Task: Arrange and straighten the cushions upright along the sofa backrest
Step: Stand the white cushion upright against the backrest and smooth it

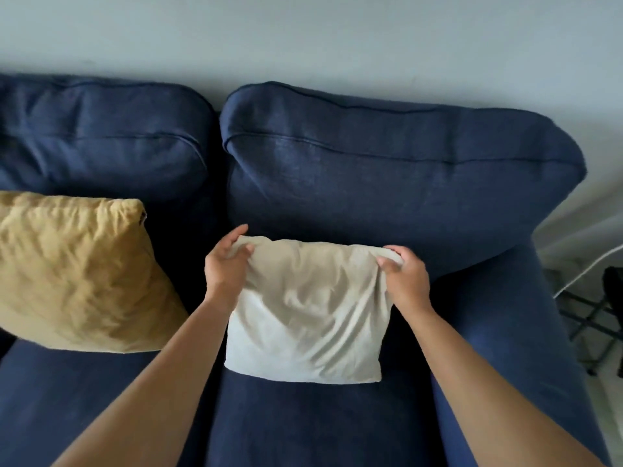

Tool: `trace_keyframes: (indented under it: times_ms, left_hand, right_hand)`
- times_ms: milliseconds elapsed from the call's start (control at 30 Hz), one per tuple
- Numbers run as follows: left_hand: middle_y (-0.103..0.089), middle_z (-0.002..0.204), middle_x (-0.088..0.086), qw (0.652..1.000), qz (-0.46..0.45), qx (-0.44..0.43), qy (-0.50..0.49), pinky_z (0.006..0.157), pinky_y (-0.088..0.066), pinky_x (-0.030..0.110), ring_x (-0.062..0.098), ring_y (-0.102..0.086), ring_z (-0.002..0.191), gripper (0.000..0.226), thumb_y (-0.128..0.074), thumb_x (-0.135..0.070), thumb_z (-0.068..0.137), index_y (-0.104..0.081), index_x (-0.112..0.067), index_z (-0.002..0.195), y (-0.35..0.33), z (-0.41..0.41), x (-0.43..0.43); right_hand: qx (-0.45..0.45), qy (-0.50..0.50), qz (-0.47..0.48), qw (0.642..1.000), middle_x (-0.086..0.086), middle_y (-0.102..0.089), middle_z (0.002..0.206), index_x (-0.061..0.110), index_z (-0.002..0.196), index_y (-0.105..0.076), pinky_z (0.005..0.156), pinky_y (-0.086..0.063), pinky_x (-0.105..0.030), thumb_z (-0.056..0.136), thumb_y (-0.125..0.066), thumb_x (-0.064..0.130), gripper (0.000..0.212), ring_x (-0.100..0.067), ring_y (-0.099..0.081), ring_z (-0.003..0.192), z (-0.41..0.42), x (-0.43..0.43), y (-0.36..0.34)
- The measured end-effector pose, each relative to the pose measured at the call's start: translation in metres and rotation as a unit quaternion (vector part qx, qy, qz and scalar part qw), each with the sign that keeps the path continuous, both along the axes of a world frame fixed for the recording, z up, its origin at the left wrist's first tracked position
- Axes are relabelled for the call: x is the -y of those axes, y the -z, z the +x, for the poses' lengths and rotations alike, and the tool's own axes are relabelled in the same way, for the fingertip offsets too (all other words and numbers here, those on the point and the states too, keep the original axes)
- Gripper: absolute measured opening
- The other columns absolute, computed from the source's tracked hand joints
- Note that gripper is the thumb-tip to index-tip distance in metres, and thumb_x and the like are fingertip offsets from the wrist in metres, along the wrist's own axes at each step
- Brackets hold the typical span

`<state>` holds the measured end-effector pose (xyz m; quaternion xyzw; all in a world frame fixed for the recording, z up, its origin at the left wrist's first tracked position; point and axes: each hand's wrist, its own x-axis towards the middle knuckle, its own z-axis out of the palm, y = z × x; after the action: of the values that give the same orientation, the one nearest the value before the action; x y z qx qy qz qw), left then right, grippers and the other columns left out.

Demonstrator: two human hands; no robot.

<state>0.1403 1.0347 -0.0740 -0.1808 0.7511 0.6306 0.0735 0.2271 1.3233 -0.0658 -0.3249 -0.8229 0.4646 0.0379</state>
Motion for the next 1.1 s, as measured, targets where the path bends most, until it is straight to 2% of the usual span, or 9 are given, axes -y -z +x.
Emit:
trace_keyframes:
  times_ms: [167,400,533,600,700,767,867,967,1100]
  left_hand:
    - [-0.076,0.102,-0.019,0.999,0.02,-0.05,0.002,0.083,-0.055,0.016,-0.002,-0.07,0.096,0.025,-0.073,-0.024,0.09,-0.077,-0.048,0.097,-0.026,0.014,-0.022]
    - [-0.073,0.114,-0.018,0.999,-0.024,-0.038,-0.014,0.107,-0.045,0.027,0.002,-0.06,0.121,0.021,-0.066,-0.029,0.095,-0.073,-0.049,0.095,-0.029,0.017,-0.058]
    - [-0.071,0.102,-0.034,0.997,-0.039,-0.065,-0.002,0.093,-0.038,0.001,-0.011,-0.054,0.122,0.03,-0.067,-0.032,0.094,-0.072,-0.061,0.089,-0.037,0.013,-0.068]
    - [-0.072,0.103,-0.03,0.997,-0.046,-0.059,-0.011,0.095,-0.039,0.003,-0.008,-0.055,0.123,0.025,-0.066,-0.031,0.095,-0.073,-0.055,0.094,-0.035,0.013,-0.07]
    - [-0.07,0.123,-0.016,0.995,-0.081,-0.043,-0.04,0.106,-0.042,0.022,0.006,-0.056,0.128,0.026,-0.06,-0.028,0.098,-0.072,-0.042,0.117,-0.031,0.011,-0.068]
    - [-0.055,0.148,-0.007,0.985,-0.15,-0.08,-0.038,0.109,-0.036,0.022,0.013,-0.045,0.14,0.043,-0.054,-0.02,0.099,-0.058,-0.034,0.14,-0.03,0.014,-0.069]
    - [-0.024,0.166,0.011,0.912,-0.321,-0.257,0.007,0.124,-0.016,0.043,0.028,-0.019,0.154,0.06,-0.055,-0.02,0.099,-0.036,-0.017,0.156,-0.028,0.033,-0.084]
    - [-0.024,0.165,0.017,0.829,-0.361,-0.401,0.149,0.124,-0.006,0.053,0.035,-0.014,0.155,0.056,-0.047,-0.026,0.102,-0.035,-0.011,0.155,-0.009,0.061,-0.112]
    - [-0.03,0.162,0.012,0.736,-0.423,-0.425,0.313,0.123,-0.01,0.058,0.037,-0.024,0.151,0.054,-0.036,-0.03,0.105,-0.037,-0.007,0.154,0.043,0.067,-0.117]
  right_hand:
    - [-0.082,0.052,0.011,0.995,0.003,-0.064,0.114,0.032,0.108,-0.062,0.088,-0.05,-0.032,0.092,-0.061,0.025,0.018,-0.012,-0.062,0.1,0.01,-0.046,-0.022]
    - [-0.023,0.034,0.035,0.999,-0.001,-0.057,0.117,0.025,0.12,-0.062,0.075,-0.044,-0.026,0.094,-0.06,0.028,0.027,-0.012,-0.059,0.092,0.016,-0.068,-0.013]
    - [-0.028,0.065,0.052,0.996,-0.004,-0.061,0.118,0.02,0.119,-0.062,0.08,-0.046,-0.031,0.096,-0.057,0.027,0.025,-0.019,-0.061,0.097,0.019,-0.082,-0.013]
    - [-0.027,0.064,0.052,0.996,-0.005,-0.06,0.119,0.02,0.12,-0.062,0.08,-0.045,-0.031,0.096,-0.057,0.026,0.025,-0.021,-0.061,0.099,0.021,-0.081,-0.012]
    - [-0.041,0.039,0.068,0.996,-0.007,-0.053,0.123,0.02,0.127,-0.059,0.084,-0.042,-0.03,0.096,-0.06,0.023,0.032,-0.025,-0.058,0.108,0.018,-0.069,-0.014]
    - [-0.069,0.041,0.174,0.981,-0.013,-0.05,0.13,0.017,0.134,-0.055,0.093,-0.039,-0.037,0.091,-0.065,0.017,0.044,-0.03,-0.051,0.118,0.015,-0.058,-0.018]
    - [-0.154,-0.004,0.338,0.929,-0.014,-0.04,0.148,0.014,0.142,-0.047,0.107,-0.026,-0.046,0.091,-0.063,0.021,0.054,-0.03,-0.038,0.138,0.013,-0.034,-0.02]
    - [-0.217,-0.146,0.364,0.894,-0.009,-0.027,0.161,0.014,0.15,-0.037,0.118,-0.015,-0.041,0.098,-0.046,0.024,0.053,-0.025,-0.019,0.151,0.011,-0.001,-0.001]
    - [-0.152,-0.285,0.431,0.842,-0.005,-0.018,0.164,0.021,0.155,-0.029,0.121,-0.009,-0.047,0.1,-0.042,0.03,0.057,-0.021,-0.014,0.152,0.006,0.016,0.05]
